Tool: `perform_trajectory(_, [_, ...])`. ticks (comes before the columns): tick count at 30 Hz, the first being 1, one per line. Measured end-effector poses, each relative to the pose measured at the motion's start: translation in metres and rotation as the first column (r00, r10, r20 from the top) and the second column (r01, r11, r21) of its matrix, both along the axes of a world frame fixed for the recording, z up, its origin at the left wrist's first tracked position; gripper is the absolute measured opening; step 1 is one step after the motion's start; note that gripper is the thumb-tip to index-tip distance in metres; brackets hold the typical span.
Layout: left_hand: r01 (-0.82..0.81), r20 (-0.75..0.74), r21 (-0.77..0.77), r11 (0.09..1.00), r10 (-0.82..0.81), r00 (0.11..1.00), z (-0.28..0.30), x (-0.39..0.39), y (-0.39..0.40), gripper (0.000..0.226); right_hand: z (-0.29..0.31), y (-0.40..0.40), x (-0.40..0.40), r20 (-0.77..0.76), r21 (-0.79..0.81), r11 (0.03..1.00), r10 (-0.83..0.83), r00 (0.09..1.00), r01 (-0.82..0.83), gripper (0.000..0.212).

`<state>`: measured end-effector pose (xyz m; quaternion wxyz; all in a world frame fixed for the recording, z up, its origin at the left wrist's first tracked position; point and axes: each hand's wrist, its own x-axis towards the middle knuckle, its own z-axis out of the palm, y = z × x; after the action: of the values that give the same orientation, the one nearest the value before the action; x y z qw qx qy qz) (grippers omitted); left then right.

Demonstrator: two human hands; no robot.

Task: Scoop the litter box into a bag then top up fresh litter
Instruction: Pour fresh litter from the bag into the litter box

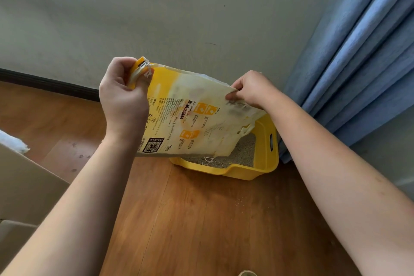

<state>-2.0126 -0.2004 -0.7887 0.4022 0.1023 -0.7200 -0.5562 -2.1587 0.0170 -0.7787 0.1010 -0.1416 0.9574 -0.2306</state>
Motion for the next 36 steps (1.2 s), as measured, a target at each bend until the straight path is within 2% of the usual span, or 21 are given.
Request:
perform_trajectory(21, [0.012, -0.009, -0.02, 1.0, -0.012, 1.0, 0.005, 0.002, 0.002, 0.014, -0.003, 0.004, 0.006, 0.059, 0.009, 1.0, -0.002, 0.998, 0.001, 0.012])
perform_trajectory(36, [0.041, -0.012, -0.01, 0.999, -0.041, 0.999, 0.004, 0.002, 0.013, 0.014, 0.002, 0.015, 0.011, 0.003, 0.041, 0.999, -0.031, 1.0, 0.031, 0.011])
